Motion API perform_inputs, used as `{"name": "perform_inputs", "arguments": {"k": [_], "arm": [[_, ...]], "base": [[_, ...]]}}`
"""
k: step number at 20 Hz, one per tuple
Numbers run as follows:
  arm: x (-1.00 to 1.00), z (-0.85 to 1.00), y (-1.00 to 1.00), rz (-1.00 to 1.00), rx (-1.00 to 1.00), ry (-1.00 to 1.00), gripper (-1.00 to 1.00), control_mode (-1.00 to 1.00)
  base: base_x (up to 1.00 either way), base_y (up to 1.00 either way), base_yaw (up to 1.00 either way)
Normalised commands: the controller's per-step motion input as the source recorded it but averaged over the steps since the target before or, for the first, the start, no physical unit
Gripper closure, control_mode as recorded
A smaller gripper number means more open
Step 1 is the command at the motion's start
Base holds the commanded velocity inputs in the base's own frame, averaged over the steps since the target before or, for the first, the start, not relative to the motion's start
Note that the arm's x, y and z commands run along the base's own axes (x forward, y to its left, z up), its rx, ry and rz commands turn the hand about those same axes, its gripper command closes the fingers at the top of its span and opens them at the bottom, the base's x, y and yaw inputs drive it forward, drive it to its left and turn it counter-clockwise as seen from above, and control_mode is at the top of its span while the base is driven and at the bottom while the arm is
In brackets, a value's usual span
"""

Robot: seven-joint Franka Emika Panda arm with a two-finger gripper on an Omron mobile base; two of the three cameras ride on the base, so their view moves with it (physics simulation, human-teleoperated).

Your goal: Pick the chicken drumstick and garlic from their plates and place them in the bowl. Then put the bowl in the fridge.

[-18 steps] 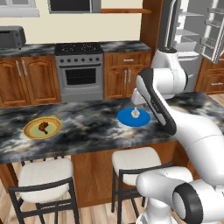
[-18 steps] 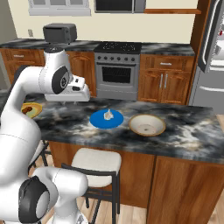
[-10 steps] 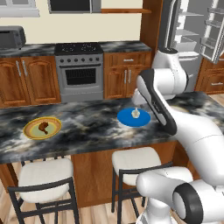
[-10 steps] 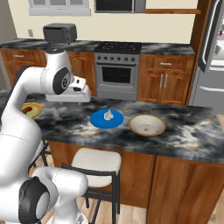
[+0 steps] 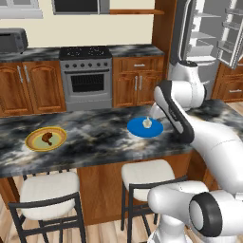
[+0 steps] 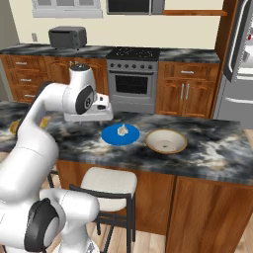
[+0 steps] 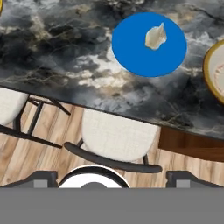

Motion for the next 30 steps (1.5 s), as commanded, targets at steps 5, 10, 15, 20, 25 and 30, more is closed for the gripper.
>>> {"name": "perform_inputs", "arguments": {"k": [5, 10, 15, 20, 25, 30], "arm": [[0.74, -0.42, -0.11, 0.04, -0.02, 0.13, -1.00, -1.00], [0.78, -0.43, -0.01, 0.00, 0.00, 0.19, -1.00, -1.00], [0.58, -0.47, -0.04, 0.00, 0.00, 0.04, -1.00, -1.00], [0.49, -0.39, -0.12, -0.02, 0.00, 0.00, -1.00, -1.00], [0.42, -0.28, -0.17, -0.04, 0.00, 0.09, -1.00, -1.00], [0.43, -0.24, -0.09, -0.05, 0.00, 0.12, -1.00, -1.00]], "base": [[0.00, 0.00, 0.00], [0.00, 0.00, 0.00], [0.00, 0.00, 0.00], [0.00, 0.00, 0.00], [0.00, 0.00, 0.00], [0.00, 0.00, 0.00]]}}
